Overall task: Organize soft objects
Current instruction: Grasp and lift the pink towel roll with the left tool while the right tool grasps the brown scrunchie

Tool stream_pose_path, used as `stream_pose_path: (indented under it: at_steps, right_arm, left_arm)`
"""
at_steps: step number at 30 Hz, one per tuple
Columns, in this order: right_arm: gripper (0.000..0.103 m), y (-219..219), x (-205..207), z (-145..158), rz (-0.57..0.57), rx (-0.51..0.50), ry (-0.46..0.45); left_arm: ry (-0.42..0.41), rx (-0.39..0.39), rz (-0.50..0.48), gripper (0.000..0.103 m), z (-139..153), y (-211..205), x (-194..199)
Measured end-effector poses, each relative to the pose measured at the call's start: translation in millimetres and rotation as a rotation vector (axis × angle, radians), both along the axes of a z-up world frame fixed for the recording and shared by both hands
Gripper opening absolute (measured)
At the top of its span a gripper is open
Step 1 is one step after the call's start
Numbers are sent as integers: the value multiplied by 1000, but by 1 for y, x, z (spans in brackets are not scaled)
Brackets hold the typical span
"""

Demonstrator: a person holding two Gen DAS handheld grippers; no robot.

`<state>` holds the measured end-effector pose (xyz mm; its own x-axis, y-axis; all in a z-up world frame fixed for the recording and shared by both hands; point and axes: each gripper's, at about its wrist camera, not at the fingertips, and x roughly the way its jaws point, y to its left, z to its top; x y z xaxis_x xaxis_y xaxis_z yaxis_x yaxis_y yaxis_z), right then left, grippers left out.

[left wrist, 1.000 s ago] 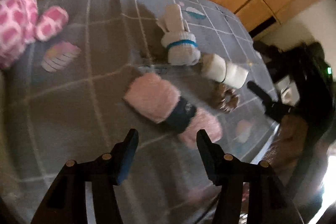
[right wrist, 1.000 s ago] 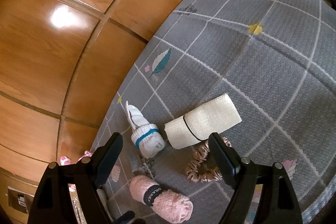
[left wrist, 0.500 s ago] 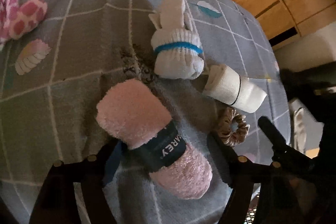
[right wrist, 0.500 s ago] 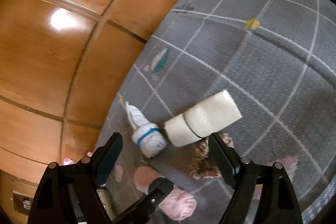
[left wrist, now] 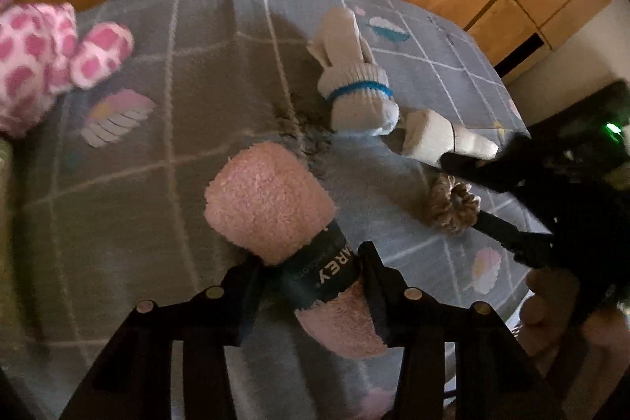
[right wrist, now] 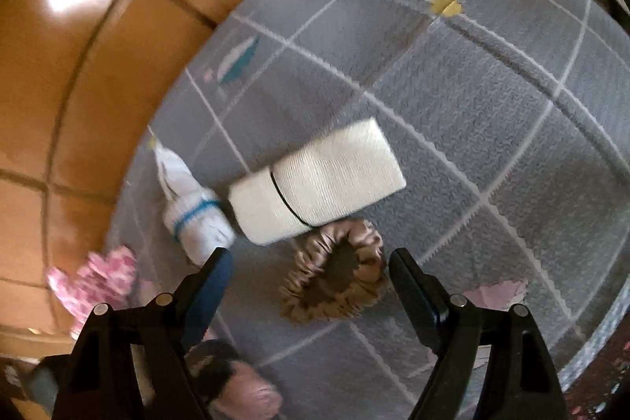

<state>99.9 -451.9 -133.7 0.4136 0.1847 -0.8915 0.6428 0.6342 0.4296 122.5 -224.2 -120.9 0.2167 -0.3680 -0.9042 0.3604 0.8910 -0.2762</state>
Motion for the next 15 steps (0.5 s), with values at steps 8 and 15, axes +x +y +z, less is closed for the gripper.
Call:
stream_pose_path:
  at_steps: [8, 15]
  right_arm:
    - [48, 47, 27, -3, 251, -323, 169]
    - [24, 44, 22, -2, 236, -370, 183]
  left_arm:
    - [-105, 8, -3, 47, 14, 27, -8]
    - [-223, 15, -29, 46, 45, 45, -7]
